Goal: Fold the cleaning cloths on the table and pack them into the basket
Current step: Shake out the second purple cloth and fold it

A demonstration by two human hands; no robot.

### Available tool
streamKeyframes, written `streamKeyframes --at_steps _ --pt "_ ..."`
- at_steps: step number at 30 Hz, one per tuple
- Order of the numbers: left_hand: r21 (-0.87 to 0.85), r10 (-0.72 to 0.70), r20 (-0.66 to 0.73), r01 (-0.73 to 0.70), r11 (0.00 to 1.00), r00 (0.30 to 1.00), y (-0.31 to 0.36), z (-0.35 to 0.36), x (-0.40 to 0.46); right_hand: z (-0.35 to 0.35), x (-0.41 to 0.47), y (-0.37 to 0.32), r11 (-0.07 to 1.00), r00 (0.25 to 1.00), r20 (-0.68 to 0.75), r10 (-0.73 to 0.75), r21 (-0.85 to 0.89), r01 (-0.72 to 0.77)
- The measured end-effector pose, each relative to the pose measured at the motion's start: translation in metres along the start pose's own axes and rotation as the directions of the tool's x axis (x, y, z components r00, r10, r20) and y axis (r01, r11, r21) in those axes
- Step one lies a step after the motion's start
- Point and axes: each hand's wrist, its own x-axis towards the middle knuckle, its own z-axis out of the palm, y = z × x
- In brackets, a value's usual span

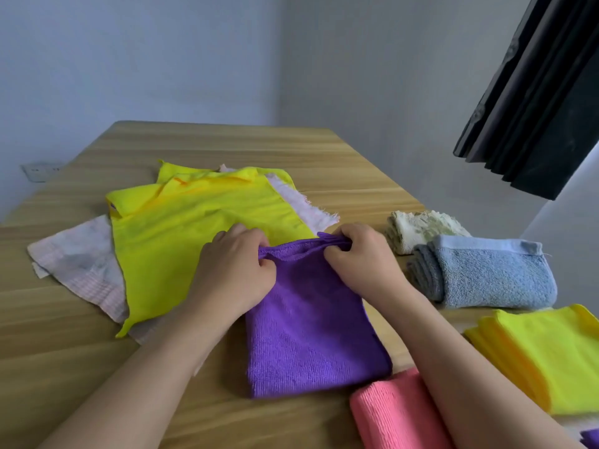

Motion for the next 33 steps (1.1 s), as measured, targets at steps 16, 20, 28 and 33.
streamKeyframes --at_steps 16,20,28,33 --pt "0.048 0.153 0.470 -0.198 0.979 0.869 0.051 -0.089 -0.015 -0.051 0.002 -0.028 0.979 0.987 -0.036 -0.156 0.124 0.159" --pt "0.048 0.094 0.773 -0.207 0.977 0.627 0.050 -0.067 -0.021 -0.037 0.006 -0.016 0.937 0.712 0.645 0.277 -0.346 -0.051" --pt "-0.095 0.026 0.494 0.024 0.995 0.869 0.032 -0.034 -0.005 -0.044 0.009 -0.007 0.958 0.875 0.428 0.227 -0.261 -0.121" --pt "0.235 0.001 0.228 -0.057 0.970 0.974 0.019 -0.010 -0.012 -0.022 0.006 0.003 0.981 0.937 0.338 0.093 -0.192 -0.028"
